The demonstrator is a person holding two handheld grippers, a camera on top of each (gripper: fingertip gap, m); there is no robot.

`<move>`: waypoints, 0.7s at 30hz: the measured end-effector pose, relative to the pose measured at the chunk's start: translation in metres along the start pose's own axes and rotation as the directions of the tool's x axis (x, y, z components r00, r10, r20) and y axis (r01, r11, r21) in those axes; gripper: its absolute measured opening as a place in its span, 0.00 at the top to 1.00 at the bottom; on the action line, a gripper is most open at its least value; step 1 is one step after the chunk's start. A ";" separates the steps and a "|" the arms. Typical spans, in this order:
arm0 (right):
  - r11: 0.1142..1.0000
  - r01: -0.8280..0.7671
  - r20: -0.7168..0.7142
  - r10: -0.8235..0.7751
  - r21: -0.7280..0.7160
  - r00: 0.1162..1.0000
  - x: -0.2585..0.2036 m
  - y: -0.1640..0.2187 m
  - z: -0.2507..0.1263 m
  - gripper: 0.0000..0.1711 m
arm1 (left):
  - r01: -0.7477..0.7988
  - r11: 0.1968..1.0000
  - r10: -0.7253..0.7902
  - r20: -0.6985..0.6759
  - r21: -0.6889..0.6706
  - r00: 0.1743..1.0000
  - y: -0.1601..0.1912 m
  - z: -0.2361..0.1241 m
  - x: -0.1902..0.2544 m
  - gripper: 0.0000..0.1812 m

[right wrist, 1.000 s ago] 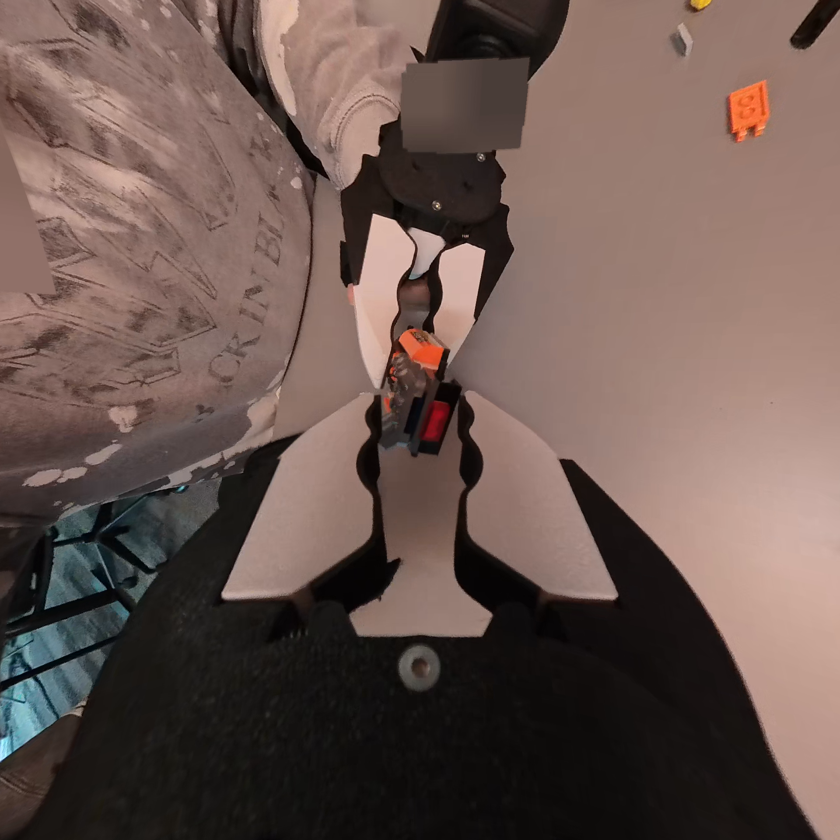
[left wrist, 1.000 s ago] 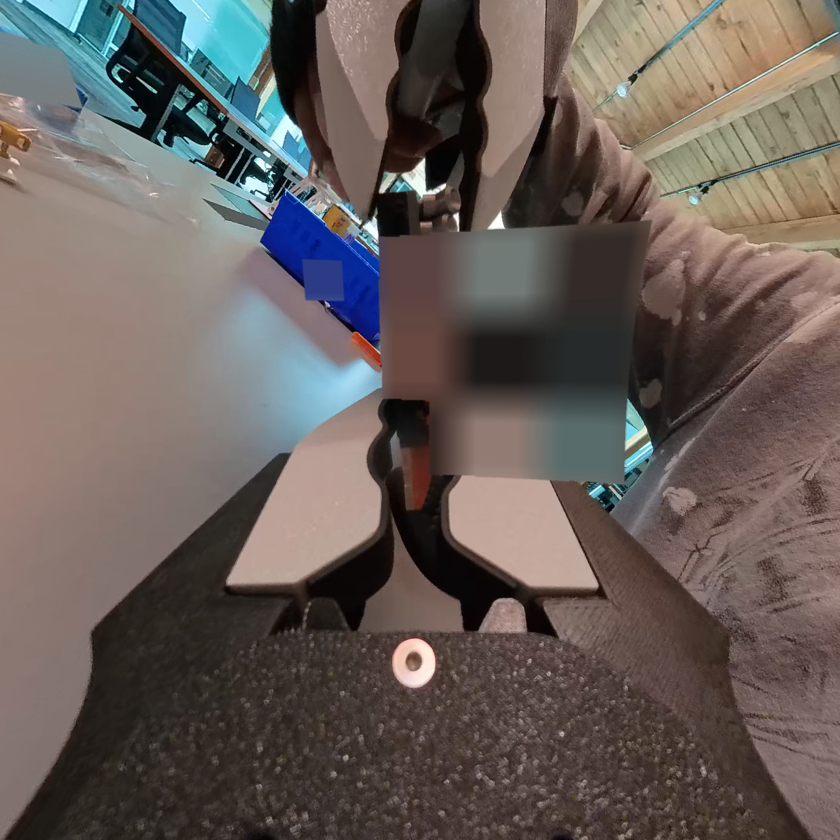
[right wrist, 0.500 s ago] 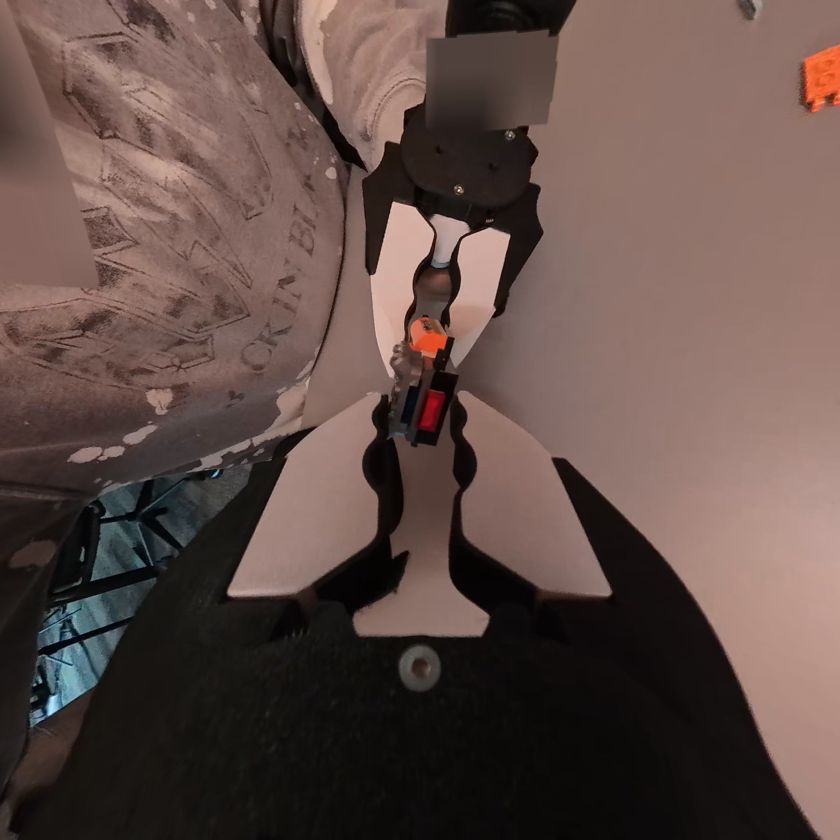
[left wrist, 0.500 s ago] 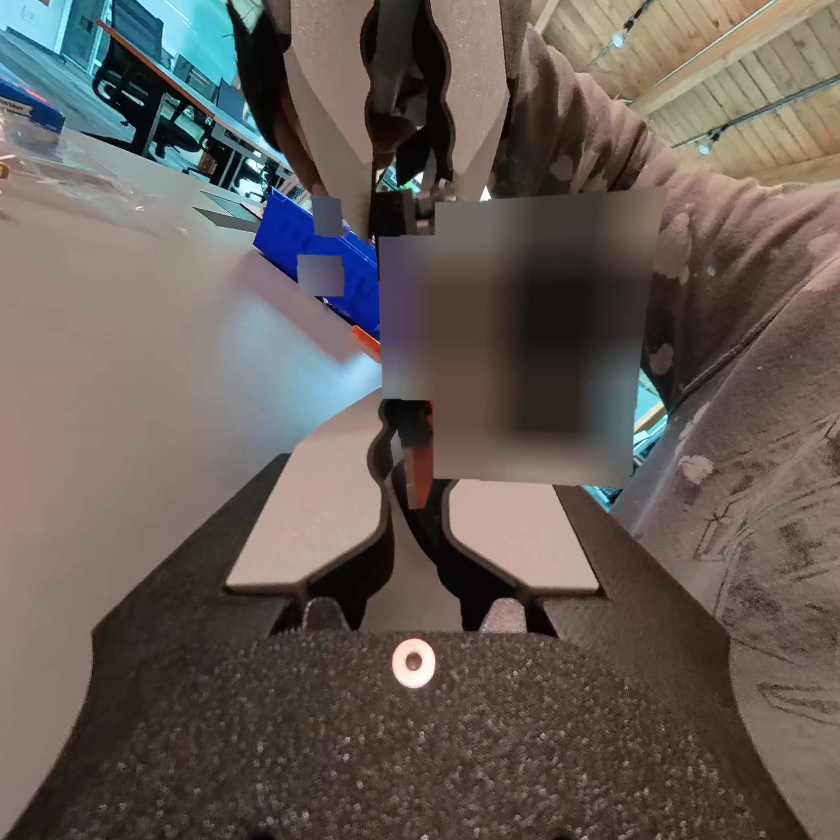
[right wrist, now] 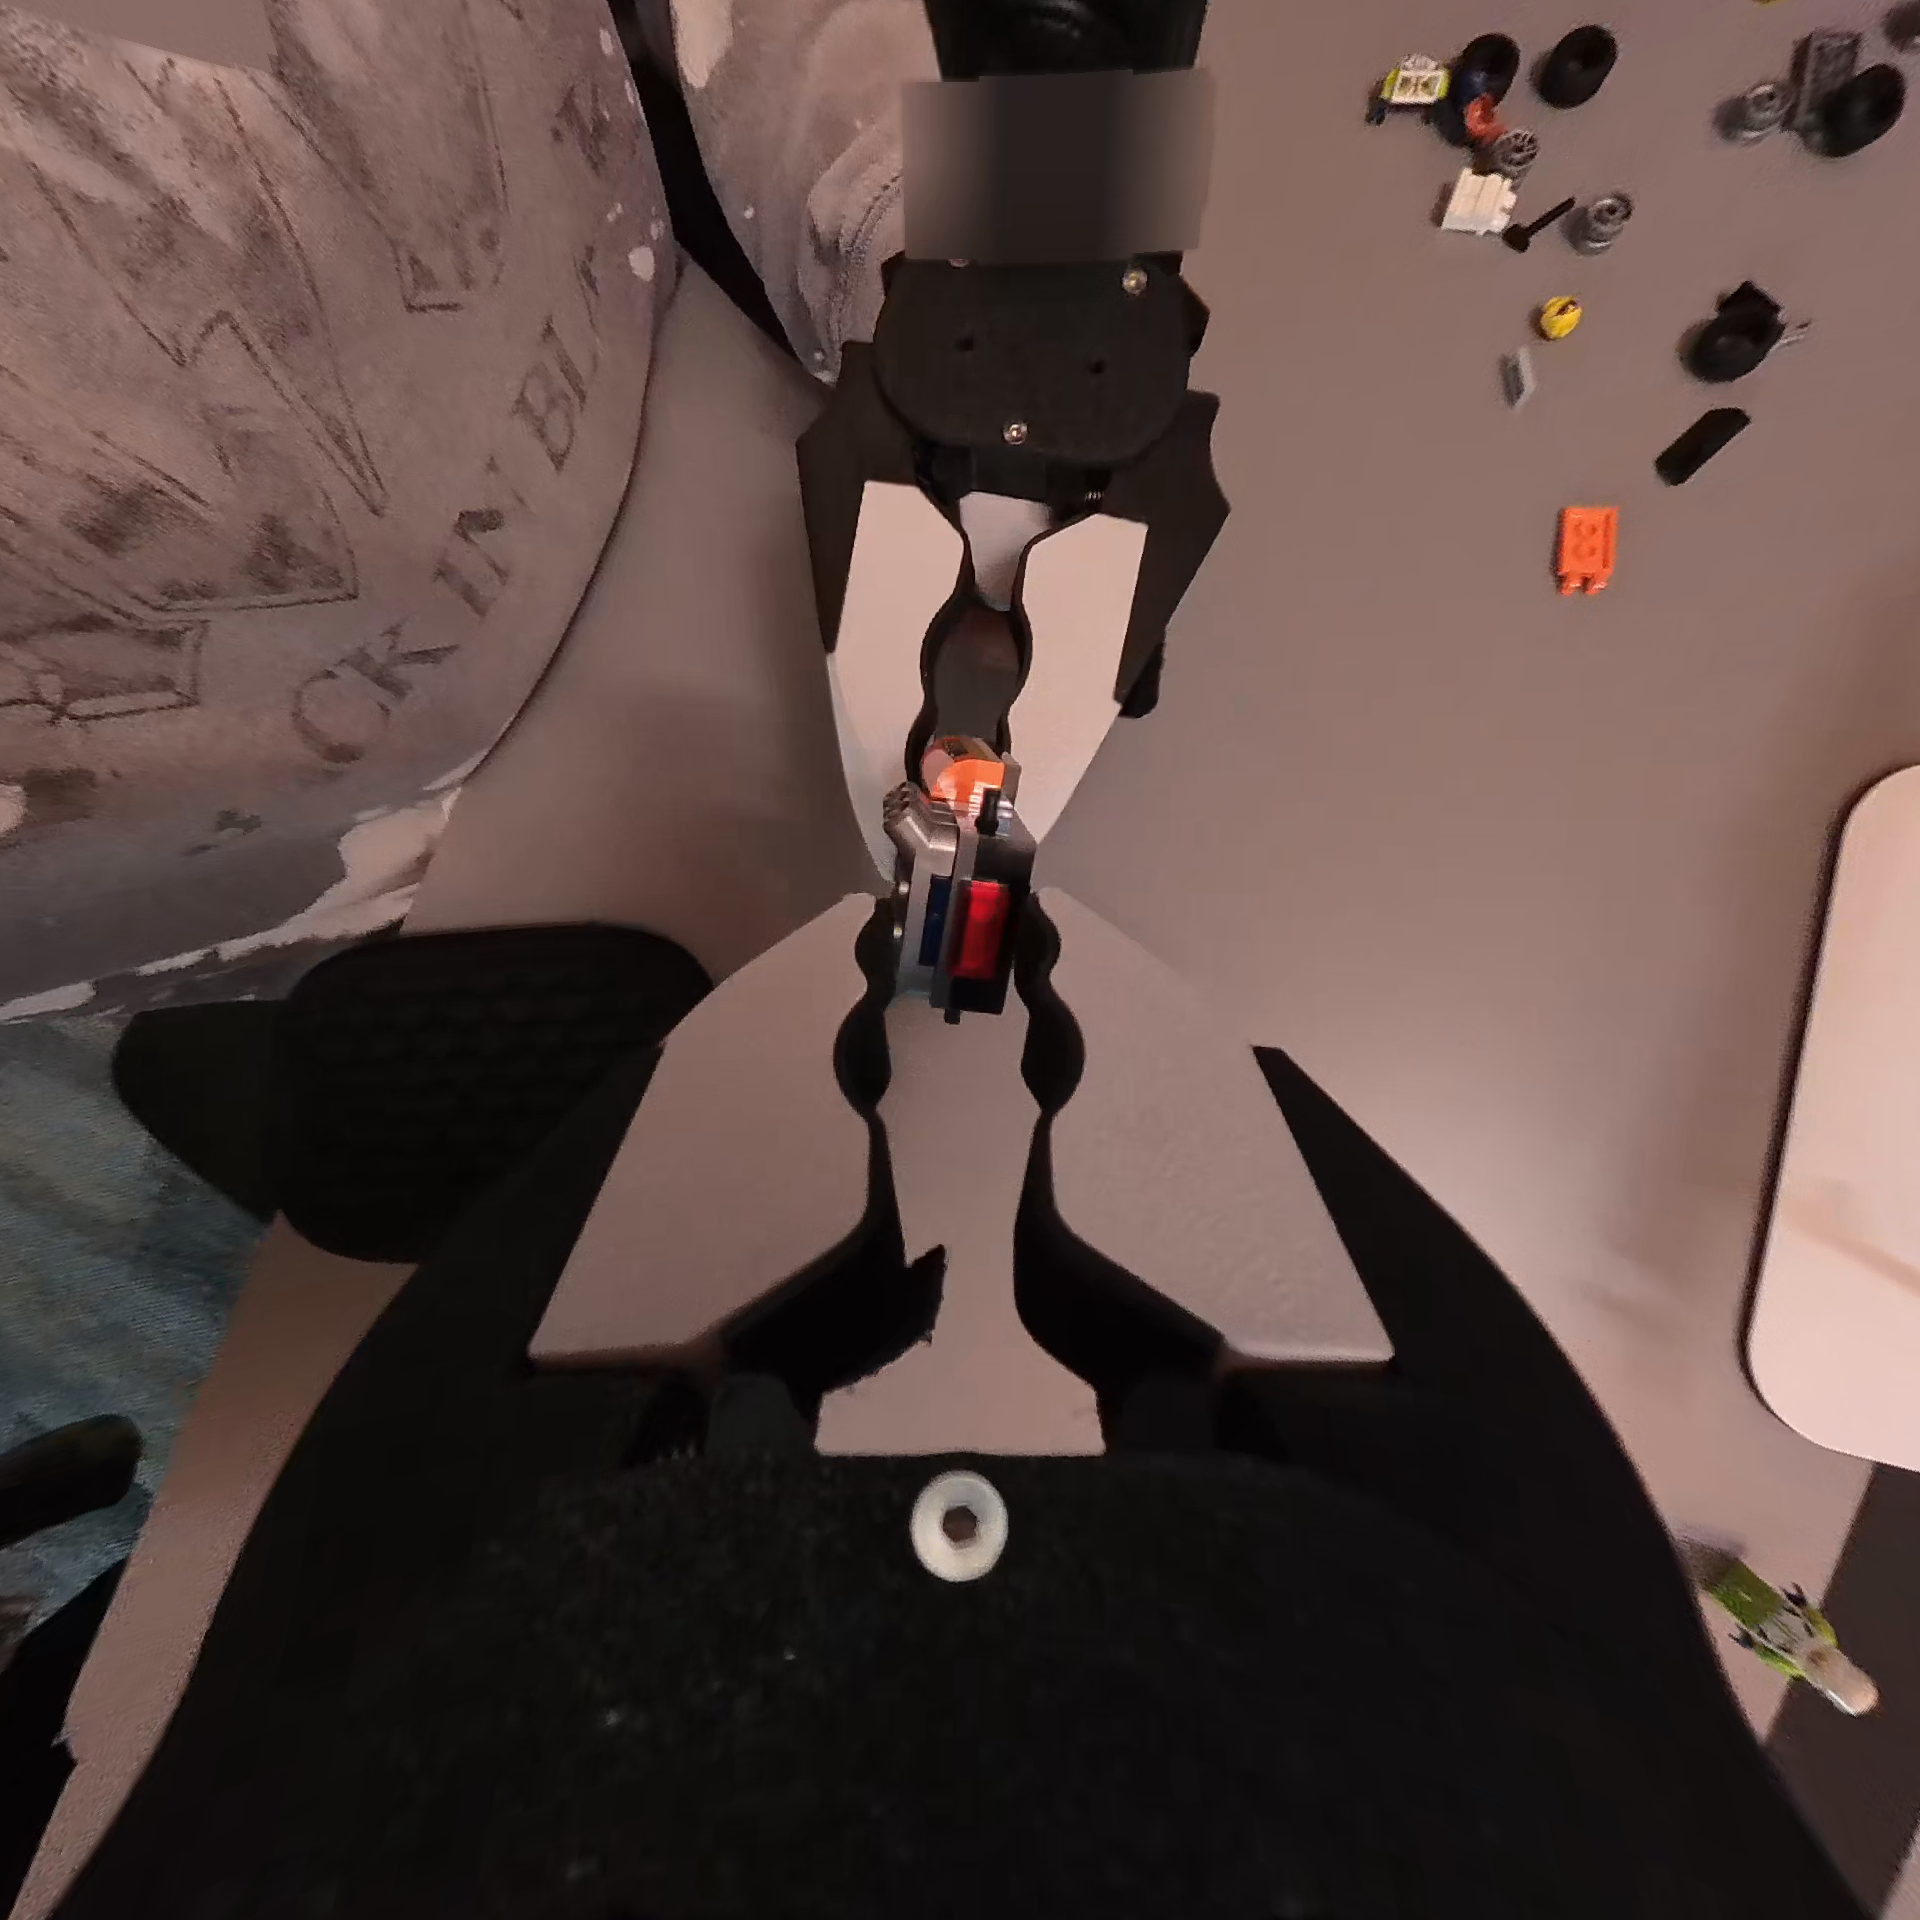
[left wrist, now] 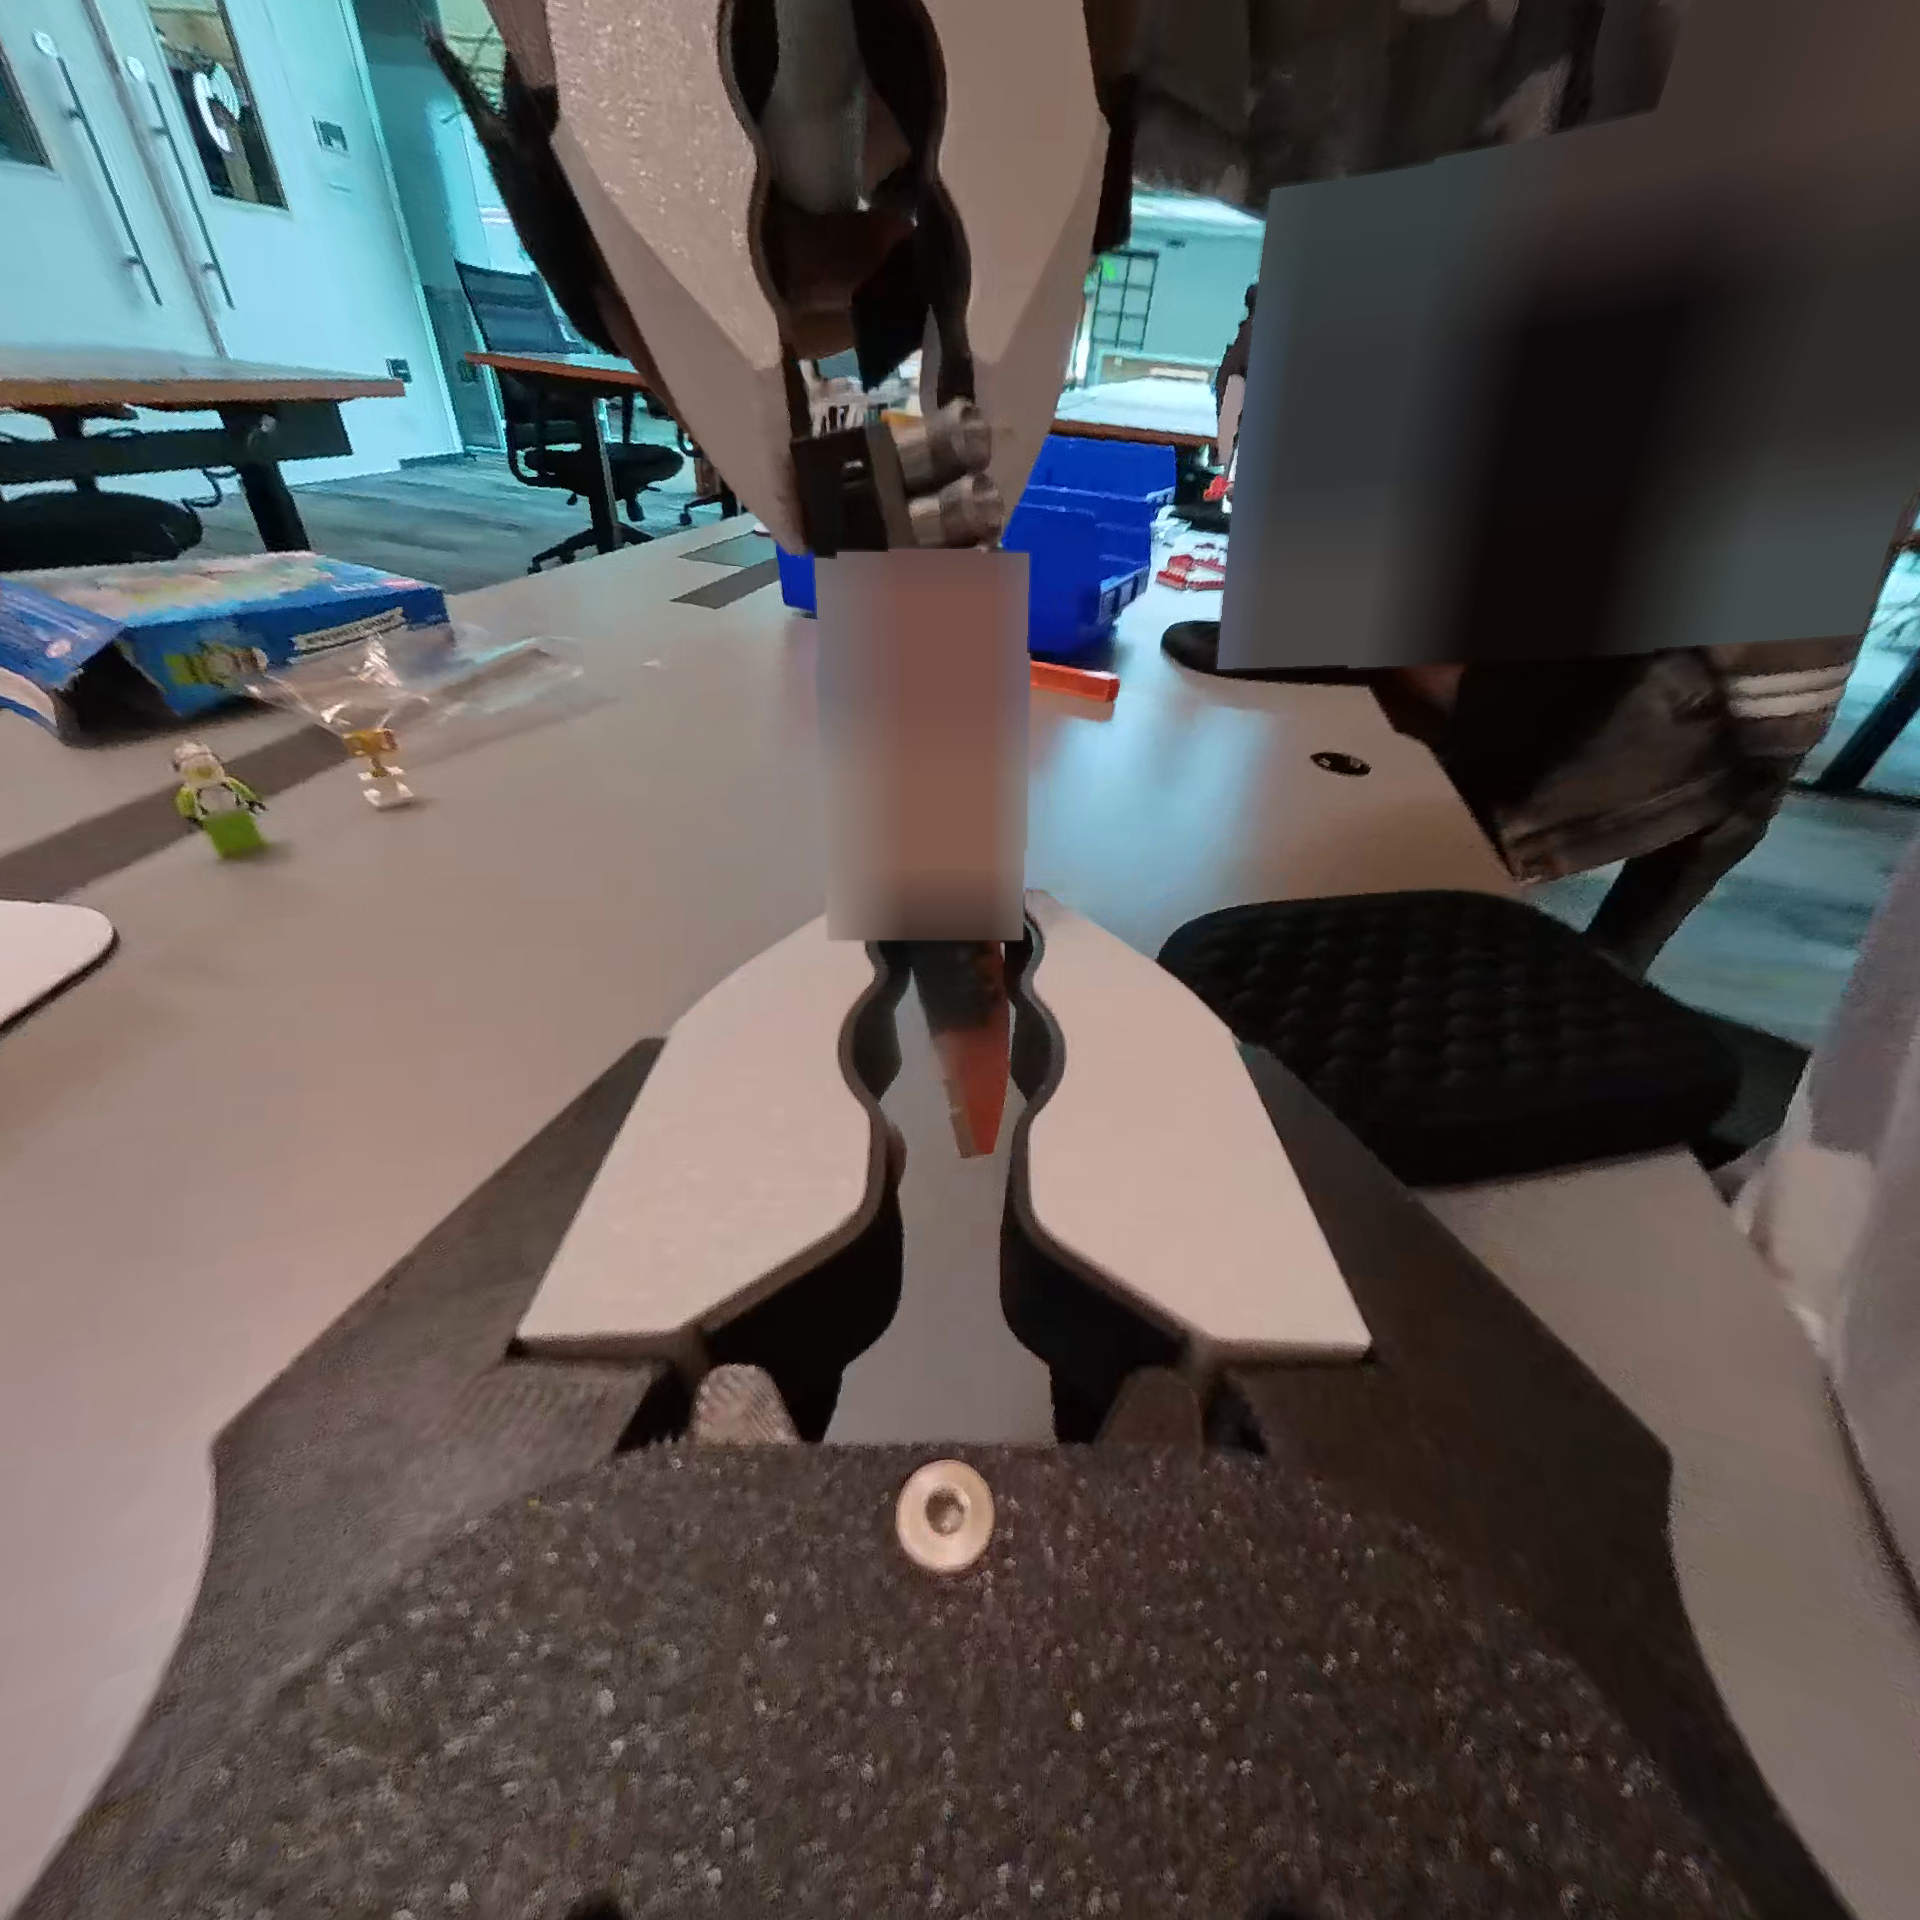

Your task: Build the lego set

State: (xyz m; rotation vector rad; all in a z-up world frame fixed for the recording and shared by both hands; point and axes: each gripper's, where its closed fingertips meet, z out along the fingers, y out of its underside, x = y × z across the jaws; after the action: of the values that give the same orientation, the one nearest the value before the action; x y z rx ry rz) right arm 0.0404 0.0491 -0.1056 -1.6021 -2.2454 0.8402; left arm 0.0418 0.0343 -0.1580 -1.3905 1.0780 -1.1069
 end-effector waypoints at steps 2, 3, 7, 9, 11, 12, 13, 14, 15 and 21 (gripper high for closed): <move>1.000 0.019 -0.017 -0.019 -0.011 1.000 -0.004 0.001 0.003 0.87 | -0.064 0.998 0.064 0.013 -0.029 0.998 0.004 0.001 0.001 0.90; 1.000 0.027 -0.022 -0.027 -0.008 0.999 -0.006 -0.001 0.004 0.87 | -0.087 0.996 0.087 0.013 -0.036 0.996 0.006 0.002 0.003 0.90; 0.997 0.082 -0.076 -0.081 0.011 0.994 -0.013 -0.012 0.005 0.87 | -0.130 0.991 0.131 0.027 -0.024 0.991 0.003 0.002 0.002 0.90; 0.995 0.099 -0.112 -0.097 0.009 0.989 -0.014 -0.014 0.004 0.87 | -0.135 0.991 0.135 0.038 -0.013 0.990 0.001 0.002 0.000 0.90; 0.995 0.095 -0.139 -0.096 -0.014 0.986 -0.014 -0.014 0.002 0.87 | -0.154 0.988 0.154 0.054 -0.011 0.987 -0.001 0.001 -0.002 0.90; 0.995 0.090 -0.148 -0.094 -0.032 0.985 -0.014 -0.012 0.002 0.87 | -0.170 0.985 0.170 0.066 -0.011 0.983 -0.001 0.001 -0.003 0.90; 0.995 0.084 -0.155 -0.091 -0.048 0.984 -0.014 -0.011 0.002 0.85 | -0.189 0.982 0.189 0.072 -0.015 0.979 -0.002 0.001 -0.003 0.90; 0.995 0.078 -0.155 -0.086 -0.057 0.984 -0.014 -0.009 0.002 0.83 | -0.206 0.978 0.207 0.075 -0.025 0.975 -0.001 0.001 -0.002 0.90; 0.996 0.072 -0.149 -0.080 -0.059 0.986 -0.015 -0.009 0.003 0.83 | -0.220 0.975 0.222 0.081 -0.031 0.972 0.000 0.001 -0.003 0.90; 0.996 0.071 -0.131 -0.078 -0.060 0.988 -0.019 -0.009 0.004 0.87 | -0.262 0.964 0.266 0.107 -0.051 0.958 -0.001 -0.001 -0.006 0.91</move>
State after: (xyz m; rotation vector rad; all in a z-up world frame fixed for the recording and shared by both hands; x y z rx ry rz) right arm 0.0377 0.0286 -0.1013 -1.5383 -2.2368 0.6377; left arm 0.0393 0.0399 -0.1578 -1.2772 1.1674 -0.8087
